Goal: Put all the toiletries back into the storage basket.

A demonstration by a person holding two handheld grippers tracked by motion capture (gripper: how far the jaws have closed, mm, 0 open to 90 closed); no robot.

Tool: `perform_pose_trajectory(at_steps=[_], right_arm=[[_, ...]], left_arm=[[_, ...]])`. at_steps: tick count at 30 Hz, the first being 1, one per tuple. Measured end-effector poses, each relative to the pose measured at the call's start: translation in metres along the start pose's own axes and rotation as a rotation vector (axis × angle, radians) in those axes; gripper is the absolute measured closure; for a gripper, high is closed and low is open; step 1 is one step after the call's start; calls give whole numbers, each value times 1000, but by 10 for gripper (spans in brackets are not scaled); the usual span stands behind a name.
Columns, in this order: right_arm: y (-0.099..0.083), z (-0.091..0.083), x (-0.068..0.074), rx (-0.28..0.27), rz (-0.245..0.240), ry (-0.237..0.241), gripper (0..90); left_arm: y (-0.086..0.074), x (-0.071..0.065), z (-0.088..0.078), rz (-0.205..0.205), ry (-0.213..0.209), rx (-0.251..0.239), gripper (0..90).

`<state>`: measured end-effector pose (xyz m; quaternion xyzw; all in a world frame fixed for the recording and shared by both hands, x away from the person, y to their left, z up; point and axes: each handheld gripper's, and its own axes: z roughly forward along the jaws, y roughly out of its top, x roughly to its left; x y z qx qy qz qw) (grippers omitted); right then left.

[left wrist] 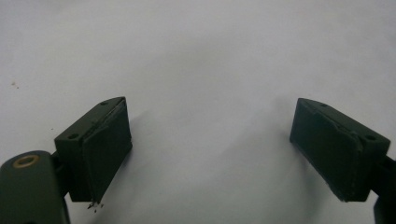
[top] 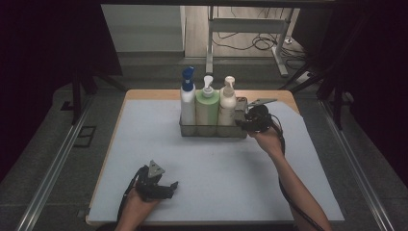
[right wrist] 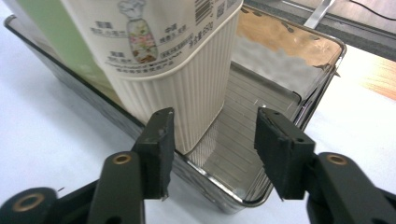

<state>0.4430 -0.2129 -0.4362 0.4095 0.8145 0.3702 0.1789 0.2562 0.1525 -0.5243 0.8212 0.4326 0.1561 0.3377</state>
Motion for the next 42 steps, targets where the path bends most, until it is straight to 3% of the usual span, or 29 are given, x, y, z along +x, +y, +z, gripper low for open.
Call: perform_pose_trajectory(at_steps=[18,28,42], right_arm=[[-9,-14,11,20,-70,11,291],[-14,-27,20,33,-104,28,266],[-28,-43,22,43,-87,50,143]], left_arm=[[0,0,0,1,0,0,123],[0,0,0,1,0,0,123],[0,0,0,0,0,-1,123]])
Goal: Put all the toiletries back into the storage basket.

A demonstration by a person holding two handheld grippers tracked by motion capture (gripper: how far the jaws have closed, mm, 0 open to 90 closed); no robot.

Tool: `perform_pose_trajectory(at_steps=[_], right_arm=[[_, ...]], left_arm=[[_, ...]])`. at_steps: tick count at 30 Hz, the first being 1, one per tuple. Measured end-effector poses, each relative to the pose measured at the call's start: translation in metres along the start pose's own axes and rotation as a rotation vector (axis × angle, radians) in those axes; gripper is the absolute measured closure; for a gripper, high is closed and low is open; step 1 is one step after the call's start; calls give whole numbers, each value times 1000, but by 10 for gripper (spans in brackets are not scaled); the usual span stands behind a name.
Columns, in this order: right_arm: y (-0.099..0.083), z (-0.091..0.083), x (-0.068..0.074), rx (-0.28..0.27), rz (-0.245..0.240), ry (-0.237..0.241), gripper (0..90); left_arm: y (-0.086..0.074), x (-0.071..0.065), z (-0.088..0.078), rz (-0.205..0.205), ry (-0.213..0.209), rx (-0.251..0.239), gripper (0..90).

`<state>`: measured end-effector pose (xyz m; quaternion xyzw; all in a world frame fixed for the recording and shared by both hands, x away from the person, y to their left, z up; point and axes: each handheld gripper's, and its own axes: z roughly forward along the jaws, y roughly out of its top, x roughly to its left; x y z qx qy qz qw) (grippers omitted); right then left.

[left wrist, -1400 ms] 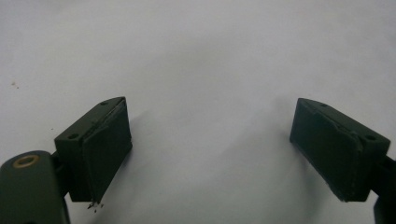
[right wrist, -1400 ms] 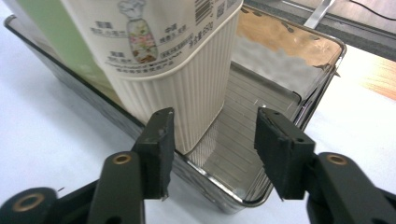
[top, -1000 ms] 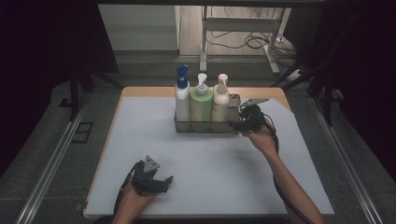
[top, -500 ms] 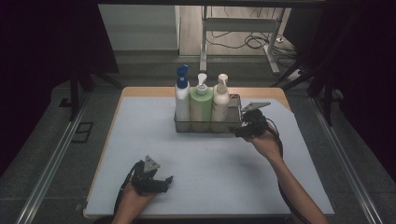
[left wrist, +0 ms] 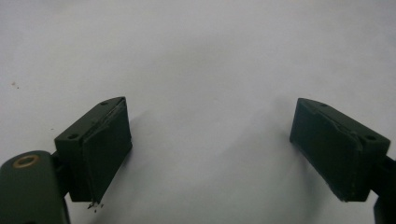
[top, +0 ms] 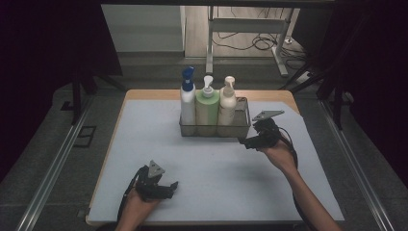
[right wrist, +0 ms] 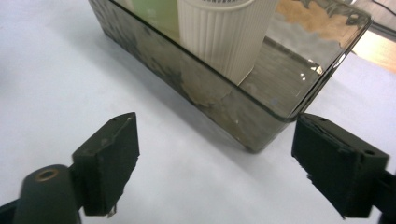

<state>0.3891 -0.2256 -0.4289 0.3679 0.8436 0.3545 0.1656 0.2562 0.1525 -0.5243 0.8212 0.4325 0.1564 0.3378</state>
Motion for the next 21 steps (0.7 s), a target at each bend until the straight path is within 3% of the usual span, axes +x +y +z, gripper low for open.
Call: perform_pose_trajectory(at_steps=[5,14,21], right_arm=[[-5,-5,3,0,-9,6,123],[-18,-20,8,-2,-30,-5,0],[-29,-31,11,1,-42,-5,0]], left_arm=[[0,0,0,-1,0,0,123],[0,0,0,-1,0,0,123],[0,0,0,-1,0,0,123]])
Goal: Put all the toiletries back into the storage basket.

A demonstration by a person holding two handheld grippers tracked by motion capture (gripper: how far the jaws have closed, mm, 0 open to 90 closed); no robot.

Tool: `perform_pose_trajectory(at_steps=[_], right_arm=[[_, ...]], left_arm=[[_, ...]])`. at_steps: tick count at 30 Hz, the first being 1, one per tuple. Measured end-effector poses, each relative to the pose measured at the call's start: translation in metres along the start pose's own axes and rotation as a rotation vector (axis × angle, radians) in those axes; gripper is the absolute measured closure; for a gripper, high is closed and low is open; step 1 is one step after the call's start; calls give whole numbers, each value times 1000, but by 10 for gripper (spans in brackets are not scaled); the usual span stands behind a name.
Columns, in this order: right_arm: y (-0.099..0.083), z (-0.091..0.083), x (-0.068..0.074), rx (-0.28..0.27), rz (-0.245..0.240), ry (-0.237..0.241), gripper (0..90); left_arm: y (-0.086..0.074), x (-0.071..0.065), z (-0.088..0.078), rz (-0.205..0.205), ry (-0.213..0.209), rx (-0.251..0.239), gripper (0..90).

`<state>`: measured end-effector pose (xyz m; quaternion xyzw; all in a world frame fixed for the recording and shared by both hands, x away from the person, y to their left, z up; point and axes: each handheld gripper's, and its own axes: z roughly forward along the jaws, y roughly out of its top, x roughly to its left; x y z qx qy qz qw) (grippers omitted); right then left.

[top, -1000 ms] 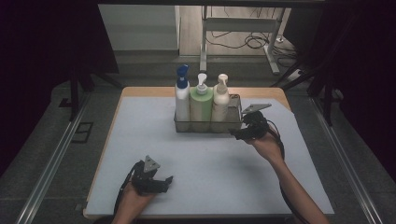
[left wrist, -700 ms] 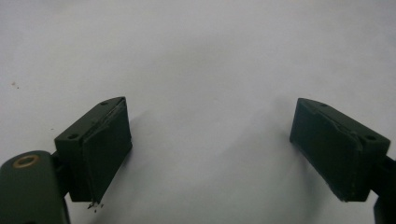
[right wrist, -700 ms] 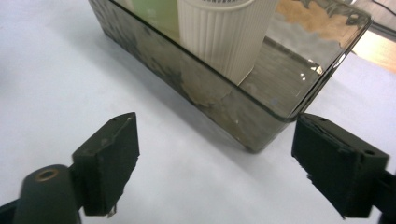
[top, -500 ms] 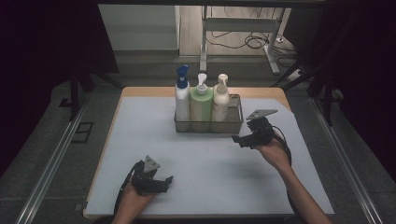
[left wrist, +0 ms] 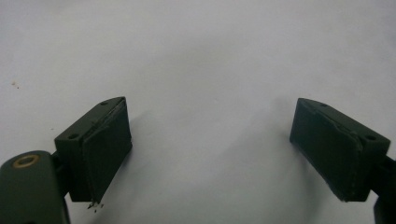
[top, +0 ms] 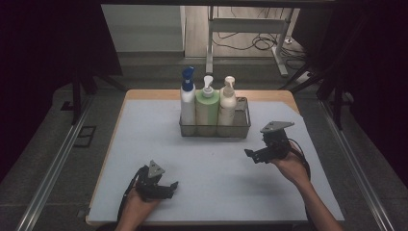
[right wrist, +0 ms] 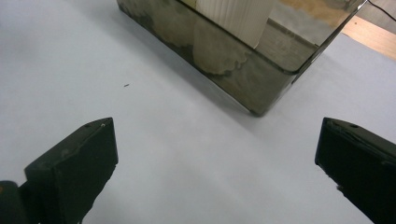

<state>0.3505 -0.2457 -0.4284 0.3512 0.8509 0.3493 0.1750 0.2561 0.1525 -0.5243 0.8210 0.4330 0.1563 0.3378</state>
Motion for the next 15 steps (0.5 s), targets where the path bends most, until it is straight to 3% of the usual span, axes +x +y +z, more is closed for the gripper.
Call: perform_pose_trajectory(at_steps=[15], right_arm=[[-37,-9,9,8,1,-6,0]], left_arm=[[0,0,0,1,1,0,123]])
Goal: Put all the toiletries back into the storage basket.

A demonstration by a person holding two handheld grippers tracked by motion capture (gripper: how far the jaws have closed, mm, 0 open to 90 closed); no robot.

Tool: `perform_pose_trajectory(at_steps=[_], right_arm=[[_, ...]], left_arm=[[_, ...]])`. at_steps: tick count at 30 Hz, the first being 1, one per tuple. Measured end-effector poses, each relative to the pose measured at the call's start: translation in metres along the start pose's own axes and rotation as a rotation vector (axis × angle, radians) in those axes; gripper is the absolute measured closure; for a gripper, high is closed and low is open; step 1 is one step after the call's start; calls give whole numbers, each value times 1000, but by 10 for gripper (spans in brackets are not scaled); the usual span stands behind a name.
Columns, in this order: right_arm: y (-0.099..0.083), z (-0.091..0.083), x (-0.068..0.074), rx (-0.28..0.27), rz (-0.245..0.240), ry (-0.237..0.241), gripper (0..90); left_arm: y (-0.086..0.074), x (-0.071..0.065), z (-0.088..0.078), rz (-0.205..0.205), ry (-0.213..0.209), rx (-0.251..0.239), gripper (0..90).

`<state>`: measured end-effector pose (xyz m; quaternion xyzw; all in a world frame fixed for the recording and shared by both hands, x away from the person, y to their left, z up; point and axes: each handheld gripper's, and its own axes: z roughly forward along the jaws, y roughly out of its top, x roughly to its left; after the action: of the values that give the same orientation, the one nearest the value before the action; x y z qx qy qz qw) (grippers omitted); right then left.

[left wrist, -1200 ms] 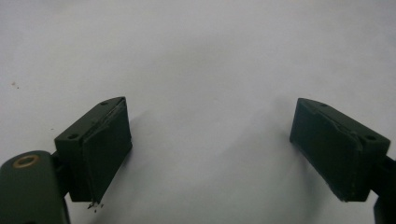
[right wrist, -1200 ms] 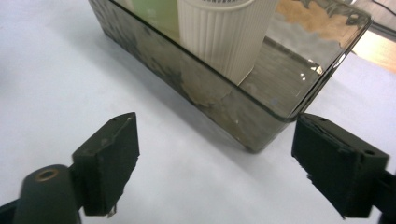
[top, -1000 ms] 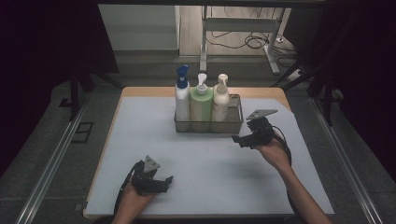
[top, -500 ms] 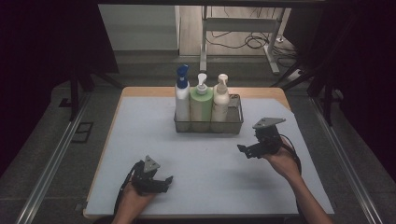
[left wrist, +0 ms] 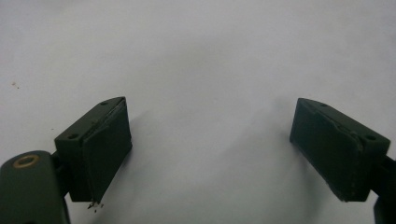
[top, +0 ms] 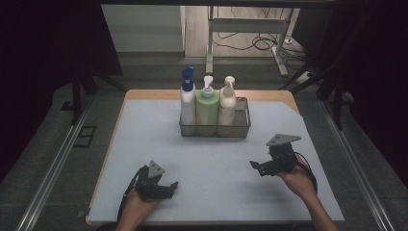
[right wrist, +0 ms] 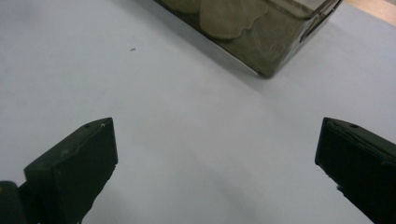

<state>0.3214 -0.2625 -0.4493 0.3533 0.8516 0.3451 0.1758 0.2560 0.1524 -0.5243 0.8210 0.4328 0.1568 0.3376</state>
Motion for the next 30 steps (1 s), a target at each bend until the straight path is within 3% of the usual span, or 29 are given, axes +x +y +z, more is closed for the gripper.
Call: perform_pose_trajectory(at_steps=[30], right_arm=[[-55,18,20,39,-1,23,0]], left_arm=[[0,0,0,6,2,3,123]])
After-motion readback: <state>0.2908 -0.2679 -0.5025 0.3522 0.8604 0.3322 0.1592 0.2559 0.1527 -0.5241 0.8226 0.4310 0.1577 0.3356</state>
